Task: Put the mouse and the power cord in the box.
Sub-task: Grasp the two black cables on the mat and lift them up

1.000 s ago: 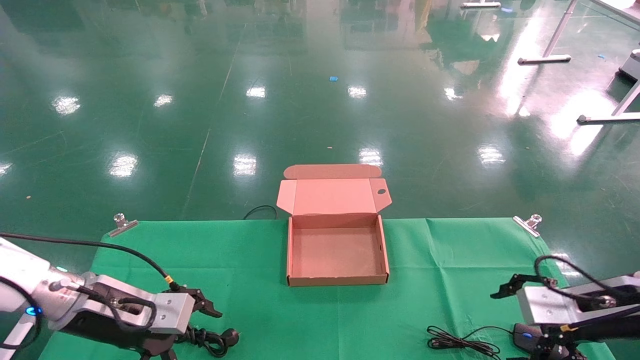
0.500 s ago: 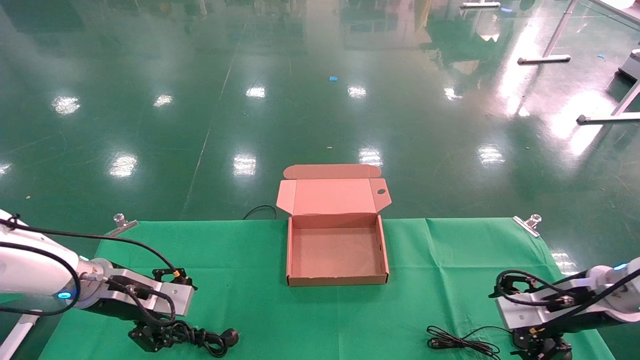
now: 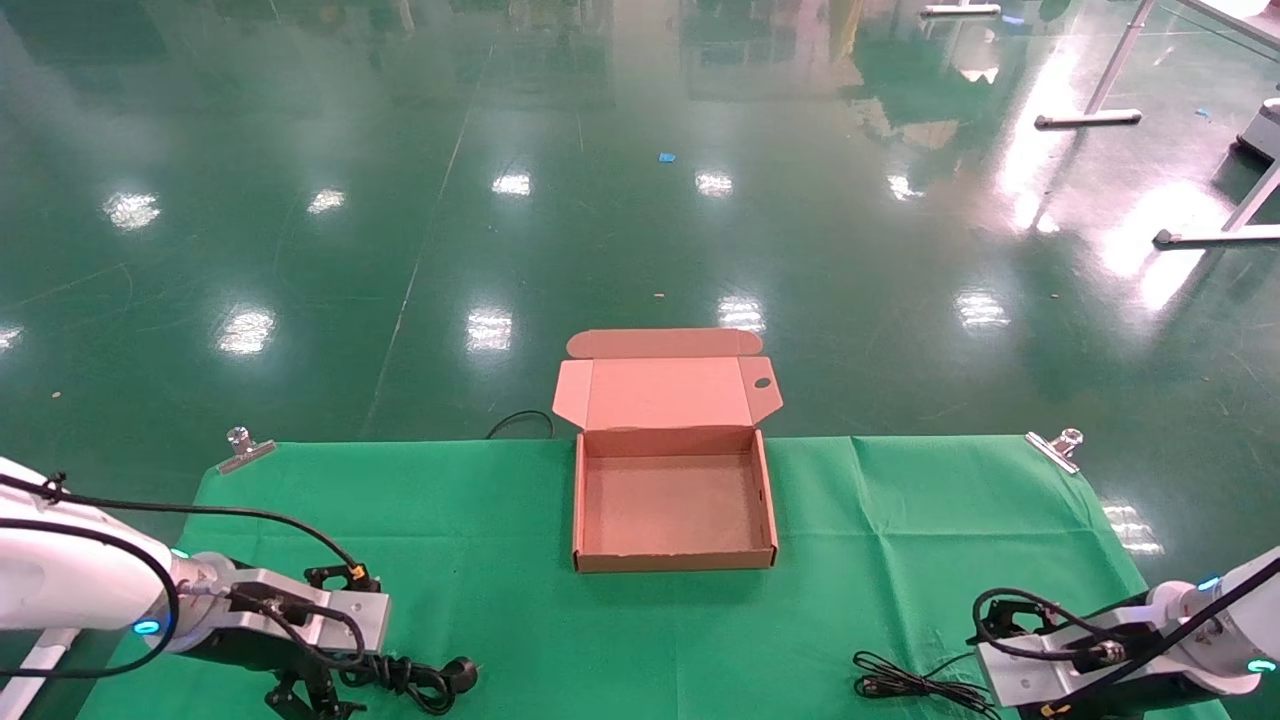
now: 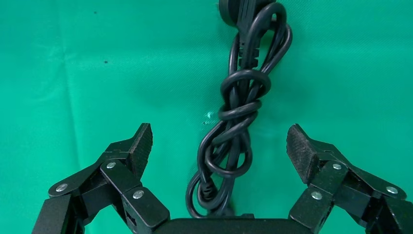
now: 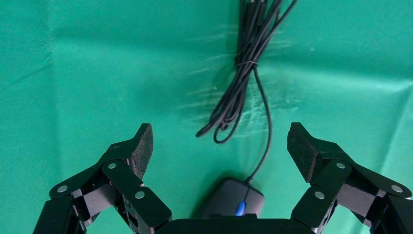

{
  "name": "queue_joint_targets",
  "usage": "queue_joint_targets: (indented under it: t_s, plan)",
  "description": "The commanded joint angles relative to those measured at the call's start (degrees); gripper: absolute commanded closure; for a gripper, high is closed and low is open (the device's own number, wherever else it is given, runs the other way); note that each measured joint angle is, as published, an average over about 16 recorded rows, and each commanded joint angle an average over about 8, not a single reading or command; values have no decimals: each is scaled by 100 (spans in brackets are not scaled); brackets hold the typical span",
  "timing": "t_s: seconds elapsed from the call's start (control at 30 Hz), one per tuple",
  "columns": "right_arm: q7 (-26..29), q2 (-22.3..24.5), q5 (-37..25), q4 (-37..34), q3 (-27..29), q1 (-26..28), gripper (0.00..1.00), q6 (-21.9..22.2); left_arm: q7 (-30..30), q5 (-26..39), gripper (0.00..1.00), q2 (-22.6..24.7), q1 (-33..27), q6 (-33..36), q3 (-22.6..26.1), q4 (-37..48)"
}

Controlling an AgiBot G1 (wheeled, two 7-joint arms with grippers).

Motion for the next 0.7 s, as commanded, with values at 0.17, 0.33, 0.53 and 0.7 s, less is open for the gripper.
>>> queue_joint_targets:
  t_s: [0.17, 0.33, 0.53, 0.7]
  plan:
    - [-67, -84, 23, -122, 16, -89, 0, 158, 22, -15, 0, 61, 62, -137, -11, 86]
    - [-78, -176, 66, -174, 47, -144, 0, 304, 45, 29, 0, 107, 99, -269, 19, 120]
    - [-82, -268, 100, -217, 71, -195, 0, 449, 44, 67, 0, 128, 131, -366, 45, 161]
    - [-71, -327, 119, -246, 85, -227, 0, 562, 8, 42, 0, 116, 157, -378, 28, 192]
